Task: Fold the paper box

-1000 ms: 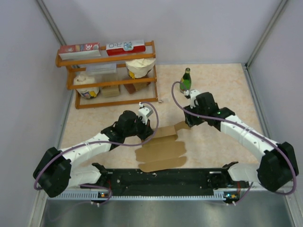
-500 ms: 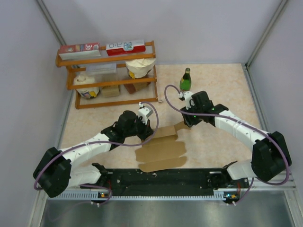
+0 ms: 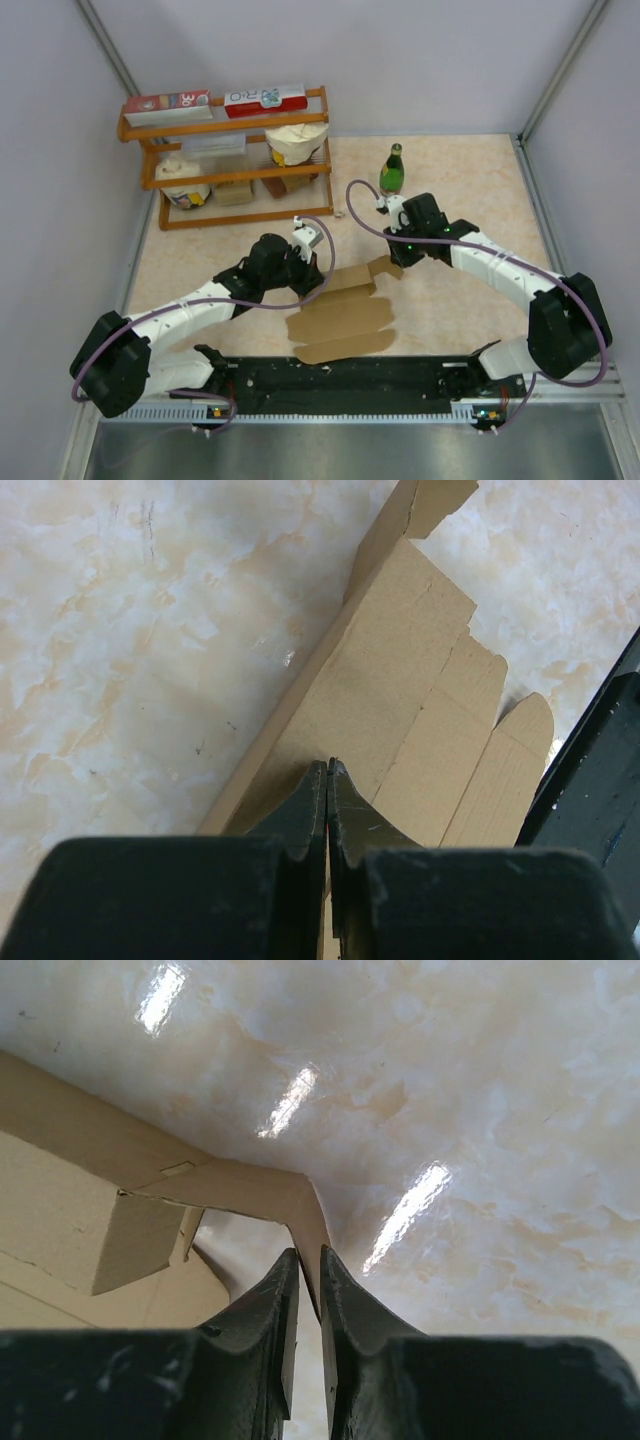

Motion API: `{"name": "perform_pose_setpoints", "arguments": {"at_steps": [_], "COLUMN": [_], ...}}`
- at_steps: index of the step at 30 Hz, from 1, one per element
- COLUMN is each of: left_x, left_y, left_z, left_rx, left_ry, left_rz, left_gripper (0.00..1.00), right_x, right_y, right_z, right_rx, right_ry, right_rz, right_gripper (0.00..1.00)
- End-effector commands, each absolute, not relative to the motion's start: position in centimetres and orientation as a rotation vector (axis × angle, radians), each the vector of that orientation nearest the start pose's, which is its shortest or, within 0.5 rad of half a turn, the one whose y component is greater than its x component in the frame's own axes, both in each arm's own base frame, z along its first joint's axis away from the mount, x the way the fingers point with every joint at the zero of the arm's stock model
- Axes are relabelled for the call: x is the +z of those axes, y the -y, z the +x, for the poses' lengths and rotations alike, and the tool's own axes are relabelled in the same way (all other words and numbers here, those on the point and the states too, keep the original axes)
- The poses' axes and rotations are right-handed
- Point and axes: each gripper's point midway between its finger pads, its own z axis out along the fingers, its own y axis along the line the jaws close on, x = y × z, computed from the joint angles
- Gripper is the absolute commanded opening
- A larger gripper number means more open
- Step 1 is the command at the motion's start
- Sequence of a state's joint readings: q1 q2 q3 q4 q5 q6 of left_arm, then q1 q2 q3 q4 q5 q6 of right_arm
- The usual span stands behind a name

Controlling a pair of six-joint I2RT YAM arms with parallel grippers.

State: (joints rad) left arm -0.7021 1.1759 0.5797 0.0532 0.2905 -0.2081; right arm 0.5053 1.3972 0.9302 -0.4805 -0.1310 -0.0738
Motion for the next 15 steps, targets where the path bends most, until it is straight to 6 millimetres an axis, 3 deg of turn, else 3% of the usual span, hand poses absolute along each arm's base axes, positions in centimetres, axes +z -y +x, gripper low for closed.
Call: {"name": "perform_pose_setpoints", "arguments": {"at_steps": [1,12,15], "left_x": [10.9,10.8,10.9], "left_y": [26.4,26.4,26.3], "left_z": [22.2,22.0,22.0], "left_rx": [-0.829,-0.834,-0.831], "left_ry": [-2.09,-2.092,-2.089], "left_rz": [0.714,0.718,0.714], "left_gripper": [0.0,0.0,0.0], "right_x": [10.3,9.5,9.7], "right_y": [-18.2,-17.5,-17.7], "right_z": [28.0,26.1,25.9], "right_rx": [0.395,0.41,0.429], "right_ry": [-2.389,-2.455,-2.453], "right_rz": [-0.731,-0.705,-0.713], "right_gripper": [0.12,0.19,0.15]}}
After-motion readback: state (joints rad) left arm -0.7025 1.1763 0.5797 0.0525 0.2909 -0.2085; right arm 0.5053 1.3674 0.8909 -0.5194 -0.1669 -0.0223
